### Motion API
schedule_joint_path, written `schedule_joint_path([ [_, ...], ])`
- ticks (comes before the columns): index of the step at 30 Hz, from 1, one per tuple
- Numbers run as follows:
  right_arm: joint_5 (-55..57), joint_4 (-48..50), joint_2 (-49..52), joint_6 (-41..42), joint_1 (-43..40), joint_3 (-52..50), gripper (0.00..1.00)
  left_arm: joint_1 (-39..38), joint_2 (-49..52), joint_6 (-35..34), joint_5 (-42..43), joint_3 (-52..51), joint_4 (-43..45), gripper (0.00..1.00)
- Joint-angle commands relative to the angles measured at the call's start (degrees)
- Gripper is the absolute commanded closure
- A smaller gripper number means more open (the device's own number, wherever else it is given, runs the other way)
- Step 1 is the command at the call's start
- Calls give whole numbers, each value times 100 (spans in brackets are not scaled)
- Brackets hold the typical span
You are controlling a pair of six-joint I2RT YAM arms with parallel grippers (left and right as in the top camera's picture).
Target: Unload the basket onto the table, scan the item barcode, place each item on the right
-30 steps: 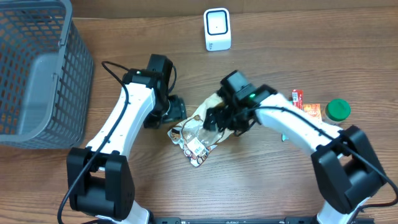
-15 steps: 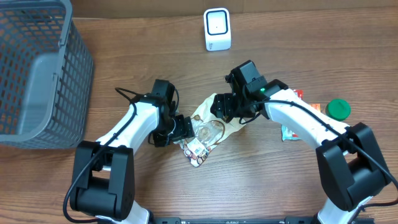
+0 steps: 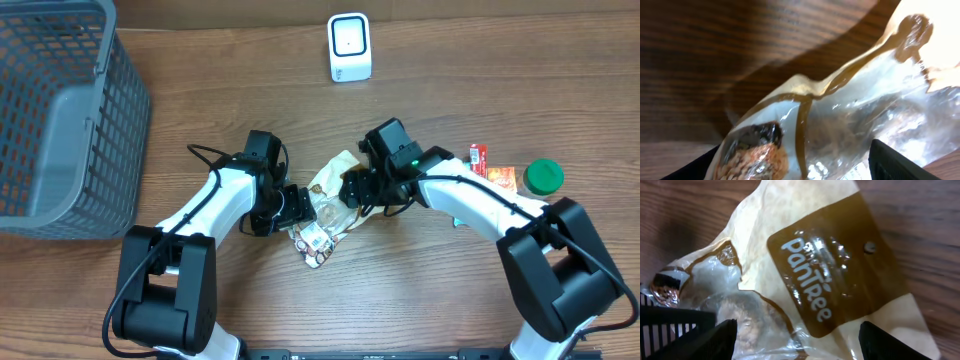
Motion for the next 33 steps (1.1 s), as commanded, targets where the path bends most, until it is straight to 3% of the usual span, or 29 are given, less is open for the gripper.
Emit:
schedule_joint_path([
  [1,55,168,-2,-4,61,-151,21,20,-44,-66,66,-50,155,24],
  [8,55,269,-2,-4,59,-254,21,20,-44,-105,66,-68,365,30],
  [16,57,286,-2,-7,59,-254,21,20,-44,-168,66,-433,715,26],
  [23,52,282,-2,-4,59,-254,20,20,-44,-323,223,-581,868,48],
  [26,50,284,-2,-2,59,-254,12,22,-44,-319,400,-577,901,53],
  [30,48,280,-2,-4,59,-251,9,79,-46,-291,466,-476,852,69],
  [33,-149,278,-11,-4,-17,-229,4,175,-46,-146,662,-345,745,75],
])
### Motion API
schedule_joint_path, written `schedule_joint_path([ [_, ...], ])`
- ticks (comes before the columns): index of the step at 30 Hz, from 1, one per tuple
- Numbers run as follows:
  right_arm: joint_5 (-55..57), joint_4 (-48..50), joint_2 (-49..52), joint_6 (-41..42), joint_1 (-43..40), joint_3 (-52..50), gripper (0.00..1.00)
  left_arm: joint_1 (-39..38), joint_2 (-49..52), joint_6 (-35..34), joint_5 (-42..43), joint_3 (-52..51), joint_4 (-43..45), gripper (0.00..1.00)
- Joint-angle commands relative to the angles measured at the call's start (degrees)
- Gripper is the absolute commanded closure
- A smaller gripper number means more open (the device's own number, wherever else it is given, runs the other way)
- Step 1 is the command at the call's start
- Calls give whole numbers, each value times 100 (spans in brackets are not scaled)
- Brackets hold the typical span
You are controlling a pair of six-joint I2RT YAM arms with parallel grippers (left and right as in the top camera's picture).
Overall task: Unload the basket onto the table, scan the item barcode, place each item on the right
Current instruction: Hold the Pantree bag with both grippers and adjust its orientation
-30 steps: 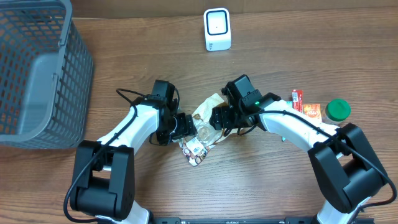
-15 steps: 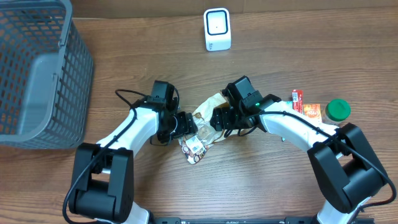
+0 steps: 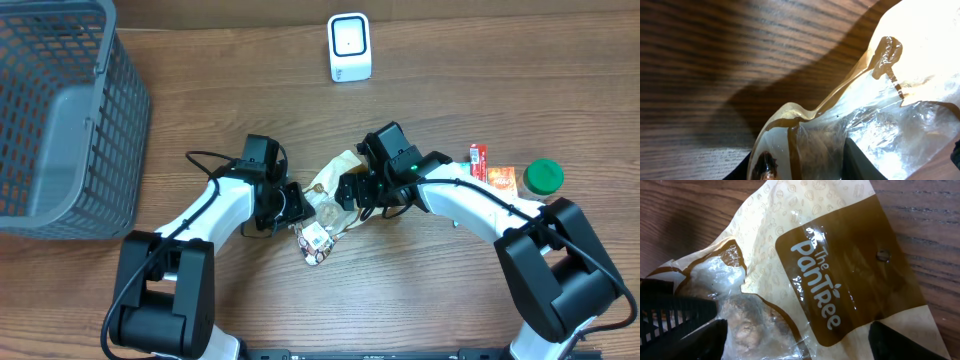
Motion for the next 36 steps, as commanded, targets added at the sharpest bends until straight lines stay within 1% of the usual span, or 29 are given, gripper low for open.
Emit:
schedule_joint_path([
  [1,-291,-17,-15,-4,-98,-42,3,153,103,195,337,133,-162,76],
  [6,-1115,-387,-37,-48,-555,225,0,393,70,538,643,514,-621,82],
  [8,-1617,-522,-37,-299,-846,297,0,540,24,800,826,776,-894,82],
  [11,-2201,-625,-37,-658,-1075,299,0,640,-37,1047,1043,1051,-1165,82],
  [16,-2691,-949,-37,-1025,-1368,299,0,688,-151,1408,1543,1484,-1532,81],
  [19,-3364,-944,-37,-1357,-1508,299,0,691,-170,1617,1860,1746,-1827,81],
  [23,-3832,-807,-37,-1401,-1628,299,0,691,-170,1867,2212,2041,-2184,80],
  [28,-4498,-568,-37,-1397,-1631,299,0,691,-170,1912,2308,2153,-2277,79],
  [31,-4444,-595,-37,-1366,-1628,299,0,691,-170,1912,2277,2153,-2282,76],
  [34,-4201,-682,-37,-1366,-1639,297,0,675,-168,1906,1998,2153,-2269,73],
  [36,-4120,-678,-37,-1377,-1639,297,0,636,-168,1902,1637,2151,-2273,69],
])
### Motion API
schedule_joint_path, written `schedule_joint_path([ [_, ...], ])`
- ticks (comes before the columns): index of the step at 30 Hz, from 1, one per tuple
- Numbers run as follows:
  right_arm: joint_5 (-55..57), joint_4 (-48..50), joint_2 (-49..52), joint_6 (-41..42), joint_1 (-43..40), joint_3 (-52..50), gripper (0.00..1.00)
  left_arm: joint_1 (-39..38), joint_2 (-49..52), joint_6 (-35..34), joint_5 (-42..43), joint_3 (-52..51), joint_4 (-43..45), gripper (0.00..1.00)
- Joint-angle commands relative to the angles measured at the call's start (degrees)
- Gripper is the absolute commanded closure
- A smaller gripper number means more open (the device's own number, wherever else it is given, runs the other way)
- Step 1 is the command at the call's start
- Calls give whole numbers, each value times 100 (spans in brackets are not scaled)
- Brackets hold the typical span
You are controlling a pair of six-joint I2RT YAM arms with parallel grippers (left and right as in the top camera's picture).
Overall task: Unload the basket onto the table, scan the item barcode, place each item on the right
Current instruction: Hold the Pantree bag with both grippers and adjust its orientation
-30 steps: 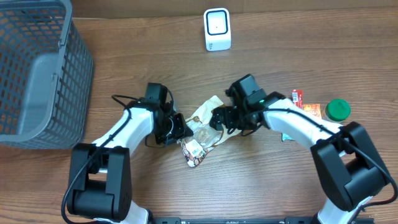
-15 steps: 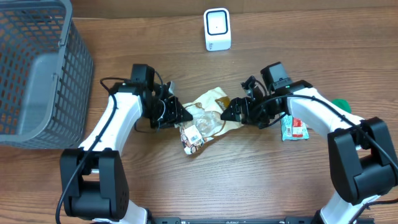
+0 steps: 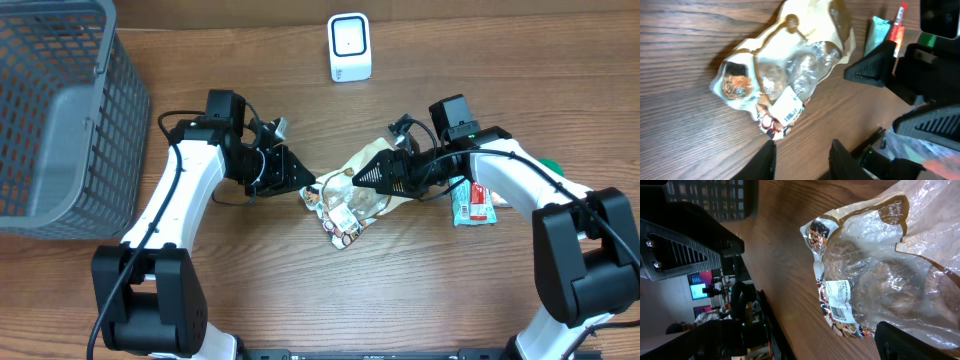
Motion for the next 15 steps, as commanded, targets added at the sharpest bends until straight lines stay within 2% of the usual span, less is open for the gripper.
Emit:
schedule_joint_path([
  [1,81,11,-37,-68,-9,155,0,-61,-151,70,-605,118,4,65],
  [3,188,0,-37,-68,-4,155,0,-92,-149,-81,-1038,109,28,55],
  [5,238,-2,-37,-68,-4,155,0,-133,-142,-262,-1283,74,138,37],
  [6,251,2,-37,-68,-4,155,0,-164,-131,-286,-1279,42,232,32],
  [10,343,0,-37,-68,-4,140,0,-350,-35,-284,-1272,-111,608,18],
  [12,728,-142,-35,-68,2,133,0,-616,170,-286,-1272,-310,953,12],
  [15,1080,-219,-35,-68,7,131,0,-817,435,-282,-1274,-341,1145,8],
])
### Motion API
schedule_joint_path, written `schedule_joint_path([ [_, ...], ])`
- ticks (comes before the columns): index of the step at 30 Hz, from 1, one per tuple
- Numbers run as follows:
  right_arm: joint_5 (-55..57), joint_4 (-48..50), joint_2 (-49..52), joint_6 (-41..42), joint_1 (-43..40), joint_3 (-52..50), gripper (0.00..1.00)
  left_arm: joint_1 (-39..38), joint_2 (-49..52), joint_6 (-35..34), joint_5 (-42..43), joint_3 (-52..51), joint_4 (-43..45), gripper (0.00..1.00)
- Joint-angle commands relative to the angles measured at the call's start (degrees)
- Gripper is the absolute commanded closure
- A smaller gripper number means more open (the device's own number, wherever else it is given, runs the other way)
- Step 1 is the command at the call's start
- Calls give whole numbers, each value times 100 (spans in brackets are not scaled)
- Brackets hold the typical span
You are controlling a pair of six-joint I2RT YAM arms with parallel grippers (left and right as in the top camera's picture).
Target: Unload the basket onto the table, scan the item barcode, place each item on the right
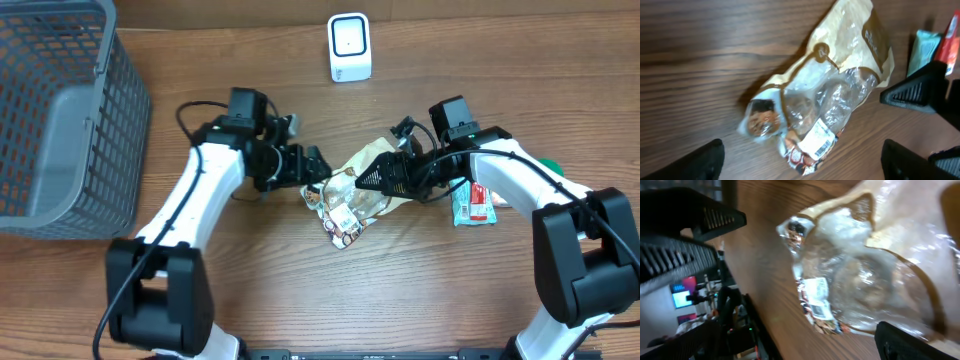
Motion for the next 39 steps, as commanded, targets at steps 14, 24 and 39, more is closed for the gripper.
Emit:
schedule_joint_path([
  [14,2096,387,-33,352,35,129,1,-393,1419,-22,-72,-153,468,8],
  [24,2621,584,-2,479,55,44,4,-573,1853,-22,-70,-153,479,8],
  [39,2422,1272,-2,887,103,-844,9,-564,1853,-42,-74,-151,476,11],
])
